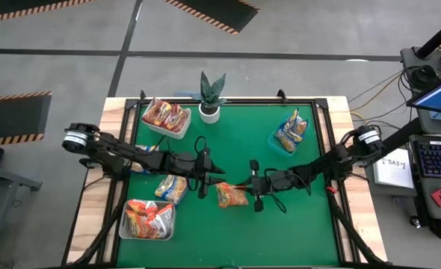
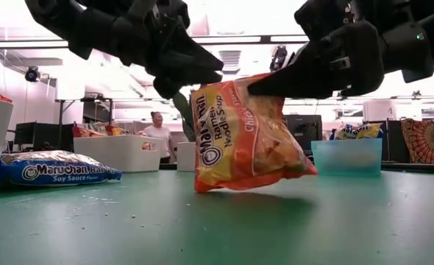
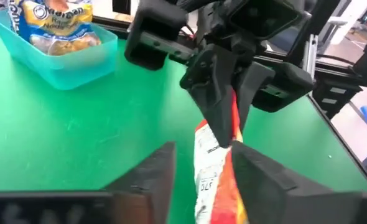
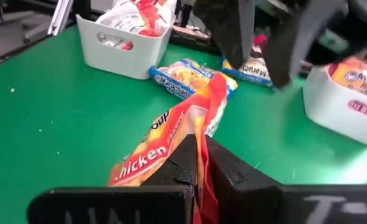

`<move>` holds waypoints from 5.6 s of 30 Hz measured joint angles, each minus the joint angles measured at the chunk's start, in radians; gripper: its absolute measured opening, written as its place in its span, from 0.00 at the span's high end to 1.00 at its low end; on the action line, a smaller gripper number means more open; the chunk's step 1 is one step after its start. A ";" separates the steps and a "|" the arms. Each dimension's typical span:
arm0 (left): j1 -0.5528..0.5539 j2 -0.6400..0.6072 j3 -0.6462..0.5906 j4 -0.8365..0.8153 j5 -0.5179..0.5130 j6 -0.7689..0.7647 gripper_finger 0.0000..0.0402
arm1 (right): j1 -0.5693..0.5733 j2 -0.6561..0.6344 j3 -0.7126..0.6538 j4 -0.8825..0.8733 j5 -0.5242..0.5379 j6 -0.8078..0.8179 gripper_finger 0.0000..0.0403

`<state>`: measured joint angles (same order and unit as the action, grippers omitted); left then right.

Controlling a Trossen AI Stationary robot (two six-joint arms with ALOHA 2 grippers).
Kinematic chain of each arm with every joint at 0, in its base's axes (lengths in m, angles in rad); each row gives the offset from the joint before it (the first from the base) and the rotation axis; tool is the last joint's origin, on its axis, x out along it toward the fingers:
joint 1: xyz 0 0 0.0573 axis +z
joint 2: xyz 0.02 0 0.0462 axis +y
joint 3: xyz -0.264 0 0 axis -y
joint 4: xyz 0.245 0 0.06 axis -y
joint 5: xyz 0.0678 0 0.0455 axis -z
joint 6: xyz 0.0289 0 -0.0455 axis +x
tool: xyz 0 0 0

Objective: Sort Maruchan noodles
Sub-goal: Put the orange noodle pack into the gray bin

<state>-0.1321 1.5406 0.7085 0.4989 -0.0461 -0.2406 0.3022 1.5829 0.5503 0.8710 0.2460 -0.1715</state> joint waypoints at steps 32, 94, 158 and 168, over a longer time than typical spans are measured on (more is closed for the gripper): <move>-0.041 0.192 0.000 -0.054 0.098 -0.074 0.54 | -0.081 -0.164 0.000 -0.453 0.042 0.758 0.97; -0.079 0.273 -0.020 0.101 0.238 -0.180 0.91 | -0.165 0.218 0.141 -0.084 -0.315 0.734 0.96; -0.092 0.051 -0.015 0.128 -0.129 0.021 0.99 | -0.087 -0.308 0.177 -0.558 -0.086 0.154 0.43; -0.179 -0.119 0.028 0.063 -0.131 -0.032 1.00 | -0.151 -0.514 0.176 -0.582 -0.085 0.060 0.38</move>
<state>-0.3114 1.4213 0.7369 0.5614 -0.1774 -0.2730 0.1507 1.0688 0.7265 0.2888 0.1612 -0.1118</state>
